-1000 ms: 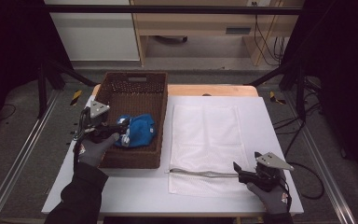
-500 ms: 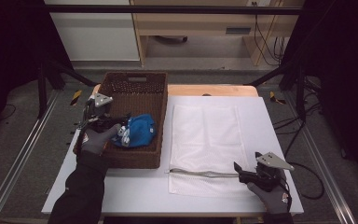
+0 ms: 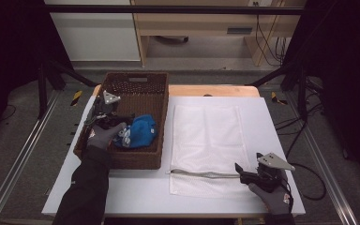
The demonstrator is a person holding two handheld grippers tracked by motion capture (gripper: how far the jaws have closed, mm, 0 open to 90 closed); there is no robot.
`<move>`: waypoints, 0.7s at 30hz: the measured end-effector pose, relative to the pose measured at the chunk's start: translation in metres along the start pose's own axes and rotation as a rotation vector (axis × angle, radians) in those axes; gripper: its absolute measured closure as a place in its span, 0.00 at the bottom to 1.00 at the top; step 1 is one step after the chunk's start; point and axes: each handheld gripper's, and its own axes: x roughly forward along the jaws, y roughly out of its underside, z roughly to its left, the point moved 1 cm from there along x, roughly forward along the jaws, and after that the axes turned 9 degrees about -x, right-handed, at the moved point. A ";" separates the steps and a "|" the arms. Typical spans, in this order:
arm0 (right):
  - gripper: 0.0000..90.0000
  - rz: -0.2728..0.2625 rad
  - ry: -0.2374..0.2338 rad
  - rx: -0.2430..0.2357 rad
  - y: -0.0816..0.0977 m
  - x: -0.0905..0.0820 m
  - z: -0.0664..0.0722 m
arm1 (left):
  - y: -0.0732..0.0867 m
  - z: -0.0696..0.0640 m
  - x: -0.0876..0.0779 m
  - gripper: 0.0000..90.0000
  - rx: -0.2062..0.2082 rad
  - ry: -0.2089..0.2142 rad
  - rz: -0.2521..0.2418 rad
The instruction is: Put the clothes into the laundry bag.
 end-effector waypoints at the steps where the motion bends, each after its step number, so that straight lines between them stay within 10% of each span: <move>1: 0.11 0.000 0.000 -0.002 0.000 0.000 0.000 | 0.002 -0.002 0.005 0.11 0.019 0.001 0.024; 21: 0.10 0.006 -0.006 -0.003 0.001 0.000 0.000 | 0.022 -0.007 0.037 0.08 0.071 0.025 0.252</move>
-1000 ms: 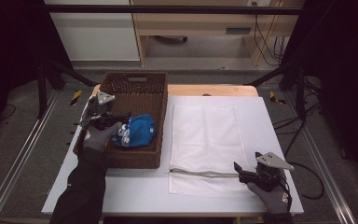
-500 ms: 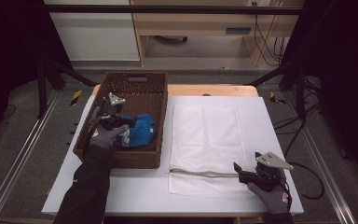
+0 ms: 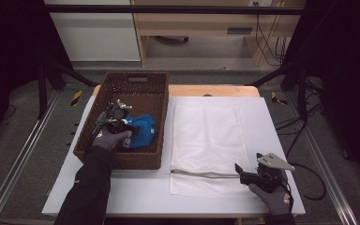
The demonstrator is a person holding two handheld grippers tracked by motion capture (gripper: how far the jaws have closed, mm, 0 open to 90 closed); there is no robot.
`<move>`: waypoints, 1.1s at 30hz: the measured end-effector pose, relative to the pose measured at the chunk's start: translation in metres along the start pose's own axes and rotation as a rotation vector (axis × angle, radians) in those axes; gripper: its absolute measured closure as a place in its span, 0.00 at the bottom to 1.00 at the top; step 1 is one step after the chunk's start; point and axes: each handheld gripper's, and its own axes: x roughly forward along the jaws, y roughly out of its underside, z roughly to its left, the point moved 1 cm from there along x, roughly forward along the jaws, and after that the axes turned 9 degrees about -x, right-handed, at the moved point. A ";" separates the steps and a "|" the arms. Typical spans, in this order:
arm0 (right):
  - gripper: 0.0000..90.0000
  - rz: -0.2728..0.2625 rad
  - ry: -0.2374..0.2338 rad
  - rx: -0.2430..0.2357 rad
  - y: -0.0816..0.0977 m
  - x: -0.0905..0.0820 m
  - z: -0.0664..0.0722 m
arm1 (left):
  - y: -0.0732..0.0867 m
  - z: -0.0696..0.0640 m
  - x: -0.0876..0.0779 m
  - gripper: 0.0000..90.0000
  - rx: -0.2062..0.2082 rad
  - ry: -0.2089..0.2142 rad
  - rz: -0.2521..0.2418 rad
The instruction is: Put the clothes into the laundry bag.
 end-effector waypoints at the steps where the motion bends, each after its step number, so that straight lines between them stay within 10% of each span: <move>1: 0.10 0.001 0.002 -0.003 0.000 0.000 0.000 | 0.001 0.000 0.002 0.08 -0.003 0.008 0.013; 13: 0.10 0.002 0.003 -0.004 0.000 0.000 0.000 | 0.008 -0.005 0.019 0.10 0.034 0.021 0.183; 22: 0.10 0.000 0.006 -0.005 0.000 0.000 0.000 | 0.009 -0.005 0.020 0.47 -0.035 -0.013 0.283; 33: 0.10 -0.002 0.009 -0.001 0.000 -0.001 -0.001 | 0.008 -0.004 0.013 0.69 -0.047 0.017 0.232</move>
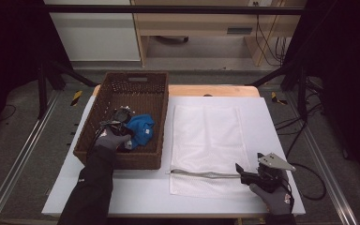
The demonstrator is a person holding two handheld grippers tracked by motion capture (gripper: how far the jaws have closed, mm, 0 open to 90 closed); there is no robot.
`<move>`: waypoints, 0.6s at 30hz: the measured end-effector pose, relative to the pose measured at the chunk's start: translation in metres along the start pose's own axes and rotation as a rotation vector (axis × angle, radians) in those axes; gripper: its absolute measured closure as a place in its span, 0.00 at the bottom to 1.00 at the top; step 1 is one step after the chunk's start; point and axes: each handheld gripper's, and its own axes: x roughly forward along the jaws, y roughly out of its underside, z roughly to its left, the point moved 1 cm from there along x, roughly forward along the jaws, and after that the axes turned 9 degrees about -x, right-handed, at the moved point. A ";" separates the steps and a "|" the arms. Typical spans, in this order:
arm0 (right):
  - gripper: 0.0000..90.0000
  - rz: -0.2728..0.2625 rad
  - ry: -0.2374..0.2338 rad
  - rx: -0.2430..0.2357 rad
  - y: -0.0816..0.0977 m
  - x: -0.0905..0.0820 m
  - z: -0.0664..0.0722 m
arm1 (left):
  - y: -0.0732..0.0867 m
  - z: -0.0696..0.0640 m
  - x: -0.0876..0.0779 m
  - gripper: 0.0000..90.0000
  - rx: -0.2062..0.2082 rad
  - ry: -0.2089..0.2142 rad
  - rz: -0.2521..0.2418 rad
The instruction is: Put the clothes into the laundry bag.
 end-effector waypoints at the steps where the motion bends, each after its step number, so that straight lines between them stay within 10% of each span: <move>1: 0.10 0.000 0.004 -0.003 0.001 0.000 -0.001 | 0.000 0.000 -0.003 0.69 -0.006 0.010 -0.030; 18: 0.10 0.004 0.008 0.003 0.001 0.001 -0.001 | 0.002 0.004 -0.031 0.71 -0.035 0.049 -0.274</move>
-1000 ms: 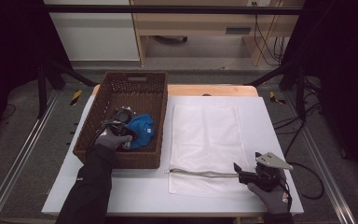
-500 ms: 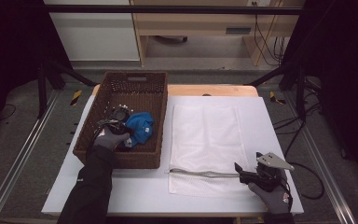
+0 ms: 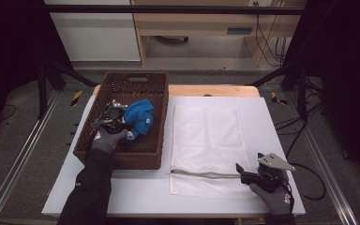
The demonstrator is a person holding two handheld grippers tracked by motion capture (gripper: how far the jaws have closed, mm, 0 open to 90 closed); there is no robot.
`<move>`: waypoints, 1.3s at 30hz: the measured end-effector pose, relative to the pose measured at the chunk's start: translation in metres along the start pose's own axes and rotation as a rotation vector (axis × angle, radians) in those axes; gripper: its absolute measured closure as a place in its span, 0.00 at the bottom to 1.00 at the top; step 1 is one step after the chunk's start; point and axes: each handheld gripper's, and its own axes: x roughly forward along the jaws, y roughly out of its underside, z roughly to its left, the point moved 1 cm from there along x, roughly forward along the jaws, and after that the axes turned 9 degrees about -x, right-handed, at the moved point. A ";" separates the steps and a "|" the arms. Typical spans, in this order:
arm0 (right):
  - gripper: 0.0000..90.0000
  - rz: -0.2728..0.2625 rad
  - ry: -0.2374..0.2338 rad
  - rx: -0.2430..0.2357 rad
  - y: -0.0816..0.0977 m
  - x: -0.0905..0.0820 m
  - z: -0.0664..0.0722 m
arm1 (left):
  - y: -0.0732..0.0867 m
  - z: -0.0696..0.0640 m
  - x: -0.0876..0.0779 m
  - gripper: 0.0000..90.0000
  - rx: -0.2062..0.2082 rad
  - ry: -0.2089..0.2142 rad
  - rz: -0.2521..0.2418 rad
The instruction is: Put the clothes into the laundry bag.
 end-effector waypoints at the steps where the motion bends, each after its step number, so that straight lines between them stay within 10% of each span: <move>1: 0.10 -0.001 0.001 0.002 0.000 0.000 0.000 | 0.000 -0.001 -0.003 0.71 0.016 -0.009 -0.024; 30: 0.10 -0.003 0.019 -0.007 0.001 0.001 -0.002 | -0.008 -0.005 -0.058 0.71 -0.065 0.049 -0.323; 39: 0.10 -0.001 0.020 -0.009 0.001 0.001 -0.001 | -0.007 -0.017 -0.086 0.71 -0.036 0.067 -0.391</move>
